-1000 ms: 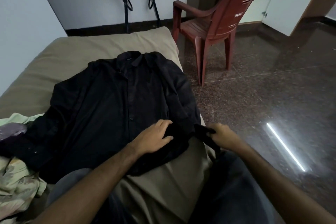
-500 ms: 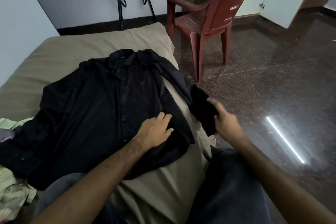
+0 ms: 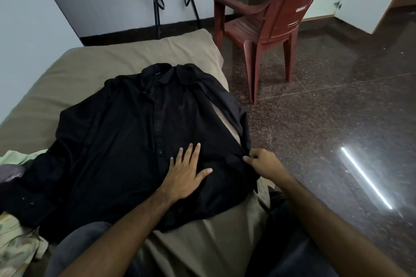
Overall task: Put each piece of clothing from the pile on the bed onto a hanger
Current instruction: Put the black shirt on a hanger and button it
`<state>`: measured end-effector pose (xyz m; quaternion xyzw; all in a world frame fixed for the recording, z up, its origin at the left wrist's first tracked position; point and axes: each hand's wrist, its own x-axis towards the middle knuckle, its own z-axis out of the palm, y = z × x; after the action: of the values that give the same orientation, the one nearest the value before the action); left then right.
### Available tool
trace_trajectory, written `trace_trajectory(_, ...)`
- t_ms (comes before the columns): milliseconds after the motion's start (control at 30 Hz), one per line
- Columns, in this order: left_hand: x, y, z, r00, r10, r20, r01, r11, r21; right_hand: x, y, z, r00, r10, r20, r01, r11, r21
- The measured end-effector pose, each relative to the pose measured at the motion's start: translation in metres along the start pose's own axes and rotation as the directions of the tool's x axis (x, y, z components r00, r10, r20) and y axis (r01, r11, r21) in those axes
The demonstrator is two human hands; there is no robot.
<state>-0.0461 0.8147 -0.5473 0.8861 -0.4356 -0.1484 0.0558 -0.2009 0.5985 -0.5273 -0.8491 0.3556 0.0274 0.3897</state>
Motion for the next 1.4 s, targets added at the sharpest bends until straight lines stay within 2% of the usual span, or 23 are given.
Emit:
trace_trajectory(100,0.002,0.000,0.001,0.999,-0.001,0.038,0.000,0.999,0.032,0.001,0.008,-0.005,0.982,0.071,0.176,-0.079,0.996,0.038)
trace_trajectory(200,0.003,-0.001,0.000,0.999,0.018,0.042,-0.020,0.999,0.047,0.002,0.008,-0.008,0.938,0.049,0.344,-0.051,0.999,-0.004)
trace_trajectory(267,-0.001,-0.007,0.005,0.998,0.055,0.021,-0.057,0.991,0.124,0.005,0.005,-0.018,0.905,0.043,0.423,-0.031,0.999,-0.035)
trace_trajectory(333,-0.003,-0.013,0.006,0.997,0.077,-0.012,-0.073,0.977,0.202,0.009,-0.002,-0.025,0.890,0.027,0.455,-0.033,0.999,0.005)
trace_trajectory(433,0.012,-0.017,-0.009,0.986,0.120,-0.115,-0.082,0.952,0.294,0.018,-0.026,-0.025,0.944,-0.020,0.331,0.032,0.999,-0.031)
trace_trajectory(567,0.060,-0.032,-0.038,0.972,0.160,-0.173,-0.094,0.936,0.339,0.064,-0.049,-0.016,0.994,-0.108,0.036,0.113,0.978,-0.174)
trace_trajectory(633,0.092,-0.044,-0.050,0.976,0.129,-0.178,-0.071,0.951,0.301,0.095,-0.063,-0.016,0.971,-0.218,-0.097,0.187,0.948,-0.258)
trace_trajectory(733,0.144,-0.062,-0.067,0.985,0.046,-0.168,-0.008,0.976,0.219,0.151,-0.094,-0.017,0.855,-0.447,-0.261,0.300,0.839,-0.453)
trace_trajectory(800,0.182,-0.078,-0.076,0.985,0.004,-0.172,0.029,0.982,0.187,0.193,-0.121,-0.018,0.817,-0.509,-0.272,0.337,0.804,-0.490)
trace_trajectory(900,0.235,-0.106,-0.084,0.981,-0.023,-0.193,0.055,0.985,0.163,0.261,-0.156,-0.010,0.812,-0.549,-0.196,0.367,0.743,-0.559)
trace_trajectory(1067,0.301,-0.157,-0.088,0.974,0.053,-0.218,-0.007,0.978,0.208,0.351,-0.194,0.000,0.720,-0.693,0.024,0.461,0.453,-0.763)
trace_trajectory(1100,0.313,-0.165,-0.087,0.976,0.060,-0.208,-0.018,0.980,0.197,0.369,-0.196,-0.007,0.720,-0.694,0.008,0.439,0.446,-0.780)
trace_trajectory(1133,0.324,-0.171,-0.088,0.978,0.055,-0.201,-0.018,0.983,0.181,0.386,-0.194,-0.019,0.748,-0.659,-0.083,0.363,0.510,-0.780)
trace_trajectory(1167,0.334,-0.176,-0.088,0.980,0.040,-0.194,-0.007,0.986,0.169,0.403,-0.187,-0.035,0.791,-0.573,-0.215,0.260,0.633,-0.729)
trace_trajectory(1233,0.351,-0.184,-0.089,0.984,-0.006,-0.180,0.033,0.989,0.146,0.426,-0.161,-0.064,0.870,-0.289,-0.400,0.060,0.867,-0.495)
trace_trajectory(1300,0.362,-0.188,-0.089,0.984,-0.033,-0.174,0.057,0.989,0.136,0.437,-0.137,-0.077,0.902,-0.080,-0.424,-0.042,0.962,-0.270)
trace_trajectory(1400,0.373,-0.190,-0.090,0.982,-0.070,-0.178,0.098,0.983,0.157,0.435,-0.133,-0.076,0.921,-0.028,-0.388,0.004,0.998,-0.063)
